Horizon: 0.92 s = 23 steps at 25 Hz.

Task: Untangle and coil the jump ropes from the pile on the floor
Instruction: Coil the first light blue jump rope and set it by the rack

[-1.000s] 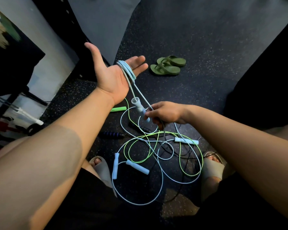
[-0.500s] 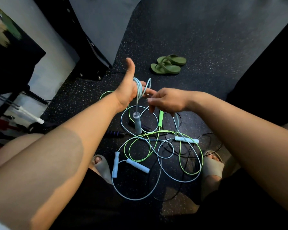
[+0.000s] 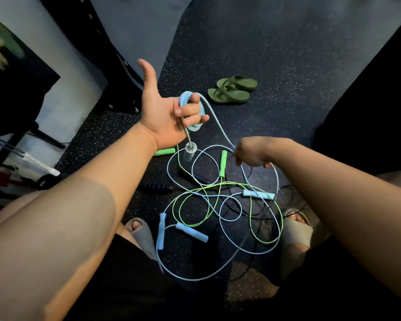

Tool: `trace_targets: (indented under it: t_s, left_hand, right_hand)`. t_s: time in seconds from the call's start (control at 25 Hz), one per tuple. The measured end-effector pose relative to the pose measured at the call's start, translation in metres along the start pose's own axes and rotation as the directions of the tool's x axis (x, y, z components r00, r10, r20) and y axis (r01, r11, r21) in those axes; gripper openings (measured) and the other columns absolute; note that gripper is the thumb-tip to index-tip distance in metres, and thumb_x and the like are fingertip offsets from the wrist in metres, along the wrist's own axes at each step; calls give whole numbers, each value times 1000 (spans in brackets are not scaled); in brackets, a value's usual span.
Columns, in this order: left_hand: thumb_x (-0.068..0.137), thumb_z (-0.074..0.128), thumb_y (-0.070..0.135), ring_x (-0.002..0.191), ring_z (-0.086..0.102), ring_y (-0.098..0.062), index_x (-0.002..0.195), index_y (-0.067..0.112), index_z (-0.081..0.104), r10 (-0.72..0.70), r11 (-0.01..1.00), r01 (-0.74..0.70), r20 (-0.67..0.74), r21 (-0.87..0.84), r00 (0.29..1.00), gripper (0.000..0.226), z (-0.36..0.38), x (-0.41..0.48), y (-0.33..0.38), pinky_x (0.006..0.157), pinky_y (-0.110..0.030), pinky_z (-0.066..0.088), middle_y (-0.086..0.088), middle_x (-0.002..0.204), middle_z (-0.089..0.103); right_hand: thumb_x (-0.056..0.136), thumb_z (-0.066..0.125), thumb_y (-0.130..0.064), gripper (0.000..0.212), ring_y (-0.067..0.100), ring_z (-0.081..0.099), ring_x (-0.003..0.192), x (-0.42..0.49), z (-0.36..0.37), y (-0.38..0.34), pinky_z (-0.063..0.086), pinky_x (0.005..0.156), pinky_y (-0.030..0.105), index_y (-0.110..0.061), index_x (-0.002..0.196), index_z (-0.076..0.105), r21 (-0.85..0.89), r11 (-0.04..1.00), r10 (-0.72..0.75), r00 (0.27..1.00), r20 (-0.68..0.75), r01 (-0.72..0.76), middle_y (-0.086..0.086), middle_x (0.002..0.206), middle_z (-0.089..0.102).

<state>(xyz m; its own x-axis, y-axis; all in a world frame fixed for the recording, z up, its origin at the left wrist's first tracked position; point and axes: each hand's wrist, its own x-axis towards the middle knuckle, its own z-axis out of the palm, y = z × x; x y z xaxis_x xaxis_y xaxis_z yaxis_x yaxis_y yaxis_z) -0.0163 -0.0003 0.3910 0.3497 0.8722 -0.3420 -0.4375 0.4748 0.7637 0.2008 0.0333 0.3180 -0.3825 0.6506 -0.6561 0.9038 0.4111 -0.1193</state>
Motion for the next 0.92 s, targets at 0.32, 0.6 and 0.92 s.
trace_targets:
  t_s: [0.32, 0.6, 0.92]
  left_hand:
    - [39, -6, 102, 35, 44, -14, 73, 9, 55, -251, 966, 181, 493, 185, 833, 116, 6, -15, 2, 90, -35, 48, 7, 38, 26]
    - [61, 10, 105, 54, 56, -20, 82, 10, 55, 142, 968, -123, 75, -219, 987, 107, 0, -10, 5, 85, -33, 49, -2, 65, 61]
    - [78, 11, 94, 121, 62, -42, 150, 0, 27, 358, 885, -438, -372, -157, 857, 119, -23, 8, 13, 120, -51, 30, -26, 117, 70]
  right_hand:
    - [99, 40, -12, 32, 23, 58, 51, 6, 3, -4, 52, 47, 32, -7, 114, 67, 53, 998, 42, 997, -58, -39, 13, 97, 63]
    - [103, 39, -12, 31, 21, 60, 53, 4, 13, -26, 61, 57, 39, -13, 109, 70, 40, 995, -85, 996, -26, 86, -3, 77, 54]
    - [105, 35, -44, 42, 25, 66, 90, -3, 10, -44, 52, 88, 42, -24, 97, 71, 108, 941, -300, 938, -176, 321, 4, 99, 71]
